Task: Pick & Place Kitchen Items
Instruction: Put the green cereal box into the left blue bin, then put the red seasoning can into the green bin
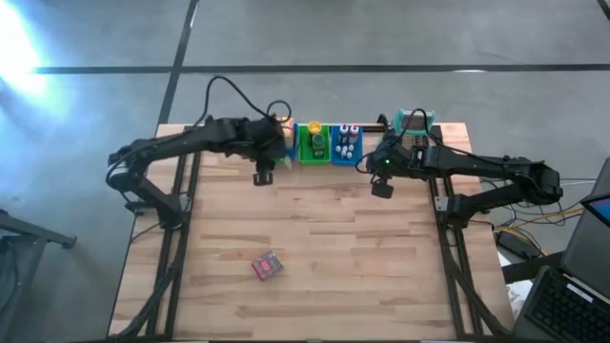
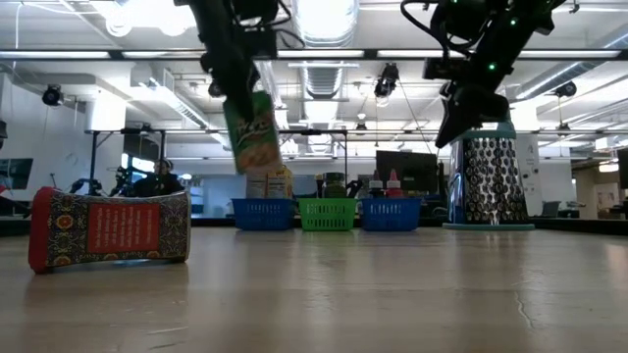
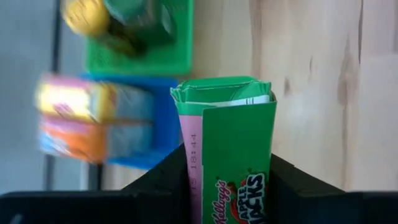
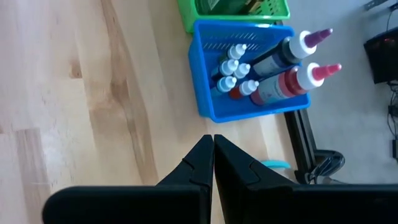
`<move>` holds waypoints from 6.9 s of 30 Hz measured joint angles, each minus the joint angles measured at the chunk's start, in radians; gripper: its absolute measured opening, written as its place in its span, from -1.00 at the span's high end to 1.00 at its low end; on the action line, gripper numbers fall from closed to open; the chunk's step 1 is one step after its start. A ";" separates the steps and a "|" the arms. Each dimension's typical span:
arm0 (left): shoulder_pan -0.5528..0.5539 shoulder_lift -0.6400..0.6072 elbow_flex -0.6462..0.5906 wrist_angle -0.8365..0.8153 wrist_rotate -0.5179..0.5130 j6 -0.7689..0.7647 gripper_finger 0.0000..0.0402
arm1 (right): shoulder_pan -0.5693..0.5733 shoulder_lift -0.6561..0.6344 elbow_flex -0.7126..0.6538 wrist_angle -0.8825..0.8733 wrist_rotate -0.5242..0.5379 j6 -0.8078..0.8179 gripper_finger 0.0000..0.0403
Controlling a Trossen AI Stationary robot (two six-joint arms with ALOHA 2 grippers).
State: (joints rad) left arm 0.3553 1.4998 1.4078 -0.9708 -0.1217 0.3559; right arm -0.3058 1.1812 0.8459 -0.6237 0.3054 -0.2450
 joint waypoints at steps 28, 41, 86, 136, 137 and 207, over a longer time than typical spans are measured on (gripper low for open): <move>0.129 0.120 0.065 0.089 -0.037 0.337 0.31 | -0.010 -0.102 -0.001 0.016 -0.191 0.003 0.96; 0.168 0.205 0.125 0.115 -0.034 0.399 0.31 | -0.029 -0.340 -0.066 0.097 -0.404 0.062 0.96; 0.187 0.360 0.127 0.096 -0.038 0.254 0.04 | -0.029 -0.367 -0.225 0.195 -0.498 0.058 0.96; -0.511 0.064 0.304 -0.359 -0.191 -0.672 -0.19 | -0.028 -0.367 -0.225 0.197 -0.497 0.067 0.96; -0.543 0.068 0.304 -0.361 -0.191 -0.712 -0.19 | -0.028 -0.367 -0.225 0.200 -0.497 0.068 0.96; -0.832 0.336 -0.283 0.456 -0.042 -0.893 -0.17 | 0.489 -0.218 -0.344 0.790 -0.277 0.249 0.96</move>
State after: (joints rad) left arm -0.4763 1.8361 1.1248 -0.5145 -0.1639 -0.5369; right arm 0.1837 0.9628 0.5018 0.1666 0.0280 0.0040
